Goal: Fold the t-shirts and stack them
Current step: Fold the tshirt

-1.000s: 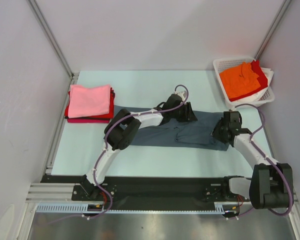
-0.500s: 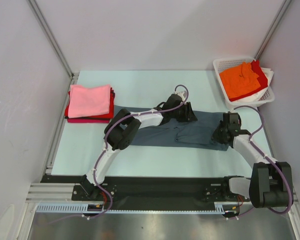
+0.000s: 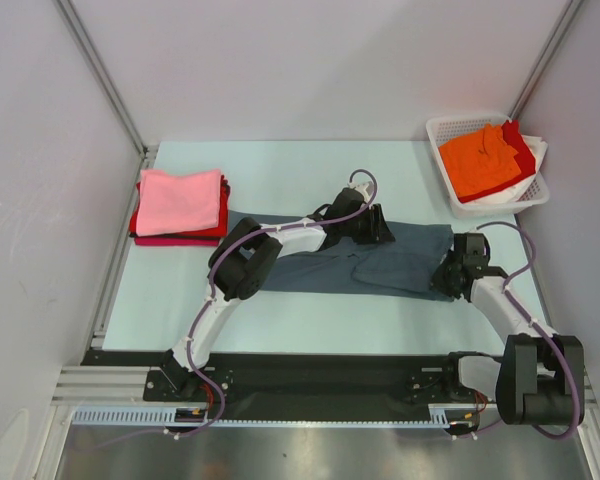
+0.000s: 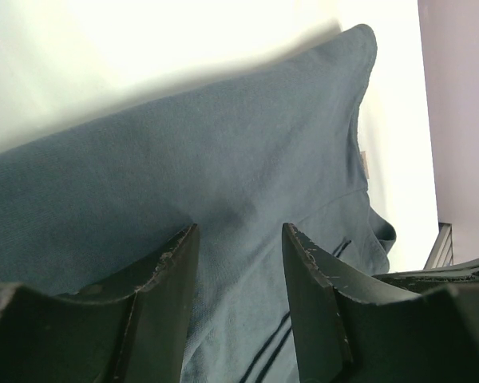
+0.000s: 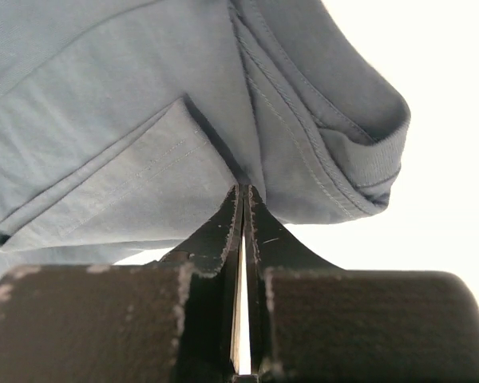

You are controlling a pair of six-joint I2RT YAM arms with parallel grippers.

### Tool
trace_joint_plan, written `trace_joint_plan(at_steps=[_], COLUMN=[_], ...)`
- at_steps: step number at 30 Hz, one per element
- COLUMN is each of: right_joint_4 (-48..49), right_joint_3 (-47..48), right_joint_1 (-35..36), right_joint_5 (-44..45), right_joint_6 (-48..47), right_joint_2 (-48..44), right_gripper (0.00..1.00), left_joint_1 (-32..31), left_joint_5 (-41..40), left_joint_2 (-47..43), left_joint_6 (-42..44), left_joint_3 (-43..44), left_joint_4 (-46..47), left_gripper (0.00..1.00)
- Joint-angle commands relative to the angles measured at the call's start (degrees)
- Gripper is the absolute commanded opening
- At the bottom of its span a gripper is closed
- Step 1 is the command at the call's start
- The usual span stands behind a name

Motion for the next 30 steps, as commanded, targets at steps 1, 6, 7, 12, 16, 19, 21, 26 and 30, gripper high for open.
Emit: trace_joint_plan(at_steps=[1, 6, 7, 12, 16, 19, 21, 26, 30], right_joint_4=[-1.3, -2.2, -2.1, -6.4, -7.2, -7.2, -7.7, -9.4, -6.7], right_joint_3=[0.0, 0.2, 0.3, 2.7, 4.7, 5.7, 6.1, 3.5, -4.9], right_joint_1=[-0.7, -0.6, -0.6, 0.4, 4.7, 6.5, 7.5, 10.8, 15.3], right_joint_5=[0.9, 0.6, 0.4, 7.8, 11.1, 11.2, 11.1, 13.2, 14.1], right_joint_6=[1.1, 1.2, 1.3, 2.8, 3.6, 4.2, 6.0, 16.0, 28.4], right_joint_2=[-1.1, -1.0, -0.6, -1.2, -6.4, -9.2, -10.1, -13.5, -17.7], right_gripper=[0.02, 0.12, 0.17, 0.41, 0.56, 0.53, 0.52, 0.54, 0.53], left_joint_1=[0.3, 0.4, 0.4, 0.4, 0.4, 0.5, 0.7, 1.8, 4.2], left_joint_5=[0.5, 0.5, 0.5, 0.7, 1.1, 0.6, -0.1, -2.4, -6.0], left_joint_2=[-0.1, -0.3, -0.3, -1.2, -4.0, -7.6, -9.7, -18.6, -26.5], left_joint_6=[1.0, 1.3, 1.4, 1.6, 2.6, 4.0, 5.2, 7.9, 8.7], left_joint_3=[2.6, 2.7, 2.7, 2.2, 1.1, -0.6, -2.1, -6.1, -13.0], left_joint_4=[0.4, 0.4, 0.4, 0.4, 0.3, 0.1, -0.6, -3.0, -3.7], left_gripper=[0.52, 0.52, 0.52, 0.52, 0.52, 0.53, 0.54, 0.54, 0.55])
